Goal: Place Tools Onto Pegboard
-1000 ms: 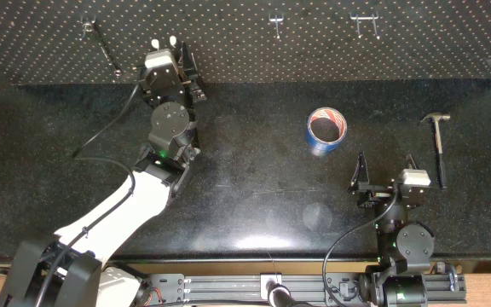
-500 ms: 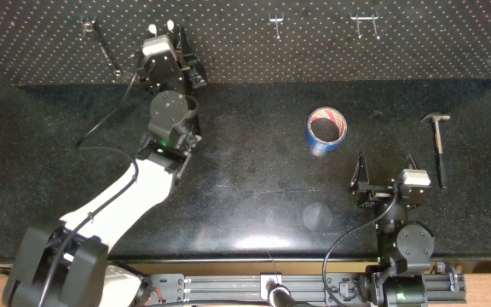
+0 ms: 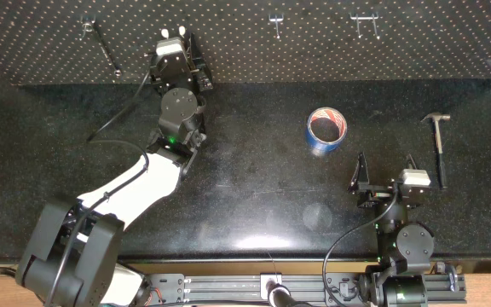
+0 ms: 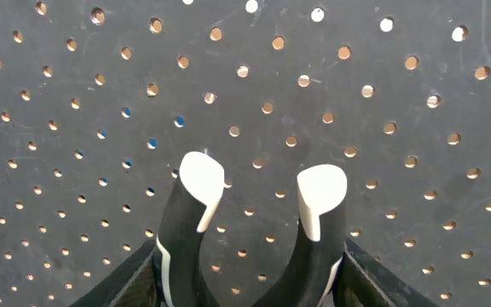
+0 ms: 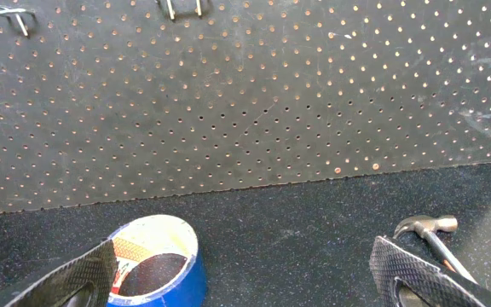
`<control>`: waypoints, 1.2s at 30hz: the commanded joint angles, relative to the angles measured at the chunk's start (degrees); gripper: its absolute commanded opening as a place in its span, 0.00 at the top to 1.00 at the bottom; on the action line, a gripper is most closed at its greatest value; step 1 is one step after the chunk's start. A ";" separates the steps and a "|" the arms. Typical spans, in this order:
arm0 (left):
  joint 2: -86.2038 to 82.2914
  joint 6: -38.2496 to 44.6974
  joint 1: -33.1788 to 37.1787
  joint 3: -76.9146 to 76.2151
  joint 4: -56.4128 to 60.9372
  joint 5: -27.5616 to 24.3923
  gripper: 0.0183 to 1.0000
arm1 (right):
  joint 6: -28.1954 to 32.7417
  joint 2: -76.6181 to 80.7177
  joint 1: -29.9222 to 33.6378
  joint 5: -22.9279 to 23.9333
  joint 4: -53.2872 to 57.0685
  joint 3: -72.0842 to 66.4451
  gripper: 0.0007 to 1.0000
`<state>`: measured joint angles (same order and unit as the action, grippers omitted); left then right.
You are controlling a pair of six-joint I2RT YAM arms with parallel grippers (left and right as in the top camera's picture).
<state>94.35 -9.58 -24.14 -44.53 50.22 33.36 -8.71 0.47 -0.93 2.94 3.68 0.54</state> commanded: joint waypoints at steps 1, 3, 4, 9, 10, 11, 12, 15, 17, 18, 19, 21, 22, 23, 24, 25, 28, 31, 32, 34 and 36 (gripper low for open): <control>1.36 0.87 0.07 -1.55 0.68 -0.92 0.91 | 0.42 -0.42 -0.46 0.50 0.13 -0.31 0.03; 1.46 0.90 0.07 -1.55 0.28 -0.90 0.58 | 0.42 -0.42 -0.46 0.50 0.13 -0.31 0.03; 1.51 0.90 0.09 -1.55 -0.02 -0.90 0.47 | 0.42 -0.42 -0.46 0.50 0.13 -0.31 0.03; 1.51 0.90 0.09 -1.55 -1.62 -0.90 0.31 | 0.42 -0.42 -0.46 0.50 0.13 -0.31 0.03; 1.51 0.90 0.09 -1.55 -1.62 -0.90 0.29 | 0.42 -0.42 -0.46 0.50 0.13 -0.31 0.03; 1.51 0.90 0.09 -1.55 -1.62 -0.90 0.28 | 0.39 -0.42 -0.46 0.50 0.13 -0.31 0.03; 1.51 0.90 0.09 -1.55 -1.62 -0.90 0.26 | 0.42 -0.42 -0.44 0.50 0.13 -0.31 0.03; 1.31 0.87 0.07 -1.55 -1.60 -0.90 0.06 | 0.42 -0.42 -0.46 0.50 0.13 -0.31 0.03; -0.11 0.85 0.07 -1.55 -2.01 -1.64 0.02 | 0.42 -0.42 -0.46 0.50 0.13 -0.31 0.03; -1.75 0.85 0.07 -1.55 -3.34 -2.89 0.02 | 0.42 -0.42 -0.46 0.50 0.13 -0.31 0.03; -3.21 0.87 0.07 -1.55 -5.16 -3.72 0.02 | 0.39 -0.42 -0.46 0.50 0.13 -0.31 0.03; -9.40 0.87 0.04 -1.55 -14.21 -7.28 0.01 | 0.42 -0.42 -0.46 0.50 0.13 -0.31 0.03; -13.07 0.87 0.02 -1.53 -19.91 -9.20 0.01 | 0.42 -0.42 -0.46 0.50 0.13 -0.31 0.03; -16.74 0.87 0.02 -1.46 -25.75 -11.63 0.01 | 0.42 -0.42 -0.44 0.50 0.13 -0.31 0.02; -21.31 0.87 0.02 -1.11 -32.96 -14.62 0.01 | 0.42 -0.42 -0.46 0.50 0.13 -0.31 0.02; -26.56 0.87 0.04 -0.09 -40.35 -17.20 0.00 | 0.42 -0.42 -0.44 0.50 0.13 -0.31 0.03; -41.55 0.87 1.09 6.12 -51.52 -22.91 0.00 | 0.42 -0.42 -0.46 0.50 0.13 -0.31 0.03; -59.08 0.87 6.86 16.20 -53.29 -33.22 0.00 | 0.39 -0.42 -0.46 0.50 0.13 -0.31 0.02; -65.05 0.92 9.60 19.69 -52.98 -37.03 0.00 | 0.42 -0.42 -0.46 0.50 0.13 -0.31 0.02; -76.41 1.20 14.43 26.40 -53.00 -40.28 0.00 | 0.39 -0.42 -0.46 0.50 0.13 -0.31 0.03; -81.59 4.87 14.75 30.01 -52.98 -40.04 0.00 | 0.42 -0.42 -0.46 0.50 0.13 -0.31 0.03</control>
<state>19.35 -8.56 -10.55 -19.53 -2.98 -0.91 -8.71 0.43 -0.93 2.96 3.66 0.47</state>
